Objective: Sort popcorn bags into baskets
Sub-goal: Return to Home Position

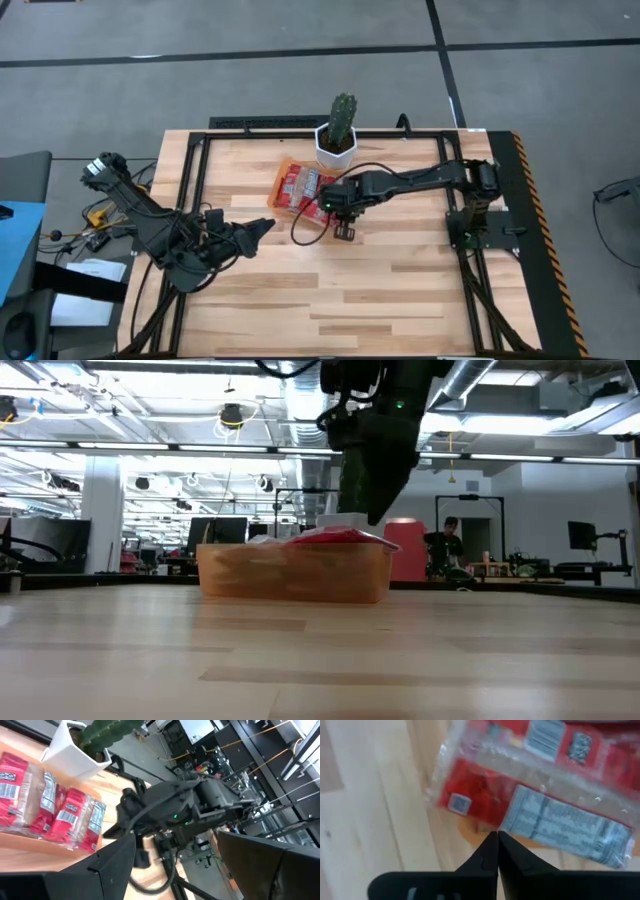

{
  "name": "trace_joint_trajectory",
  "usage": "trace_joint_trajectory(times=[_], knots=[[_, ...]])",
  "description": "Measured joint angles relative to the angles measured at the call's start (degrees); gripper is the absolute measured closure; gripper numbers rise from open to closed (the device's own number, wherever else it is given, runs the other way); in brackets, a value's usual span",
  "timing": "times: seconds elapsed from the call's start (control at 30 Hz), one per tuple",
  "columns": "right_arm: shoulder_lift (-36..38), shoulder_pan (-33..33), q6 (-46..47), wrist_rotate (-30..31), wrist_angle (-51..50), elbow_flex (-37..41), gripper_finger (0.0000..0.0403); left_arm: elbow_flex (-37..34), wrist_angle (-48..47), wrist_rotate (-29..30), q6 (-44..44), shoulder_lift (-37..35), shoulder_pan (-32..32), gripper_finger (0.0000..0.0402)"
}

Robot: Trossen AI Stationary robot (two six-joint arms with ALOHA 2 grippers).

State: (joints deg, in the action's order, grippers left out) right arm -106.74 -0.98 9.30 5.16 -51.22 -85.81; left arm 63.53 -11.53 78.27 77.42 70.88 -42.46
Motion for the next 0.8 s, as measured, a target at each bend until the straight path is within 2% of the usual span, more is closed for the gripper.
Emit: trace_joint_trajectory(times=[0.23, 0.47, 0.67, 0.8], knots=[[-4.0, -2.0, -2.5, 1.3, -0.8, -0.2, 0.0387, 0.0, -3.7, 0.0, 3.9, 0.0, 0.0, 0.0131], [-5.3, -3.5, -1.5, 2.4, -2.9, -0.3, 0.0363, 0.0, -4.6, -1.3, 4.7, 0.0, 0.0, 0.0131], [1.4, -0.2, 0.2, 2.3, -4.2, -1.8, 0.0363, 0.0, -9.8, -6.2, 4.7, -1.2, 0.0, 0.0131], [9.1, 3.1, 3.1, 2.2, -4.7, -1.8, 0.0371, 0.0, -14.5, -11.9, 1.1, -6.0, 0.0, 0.0131]])
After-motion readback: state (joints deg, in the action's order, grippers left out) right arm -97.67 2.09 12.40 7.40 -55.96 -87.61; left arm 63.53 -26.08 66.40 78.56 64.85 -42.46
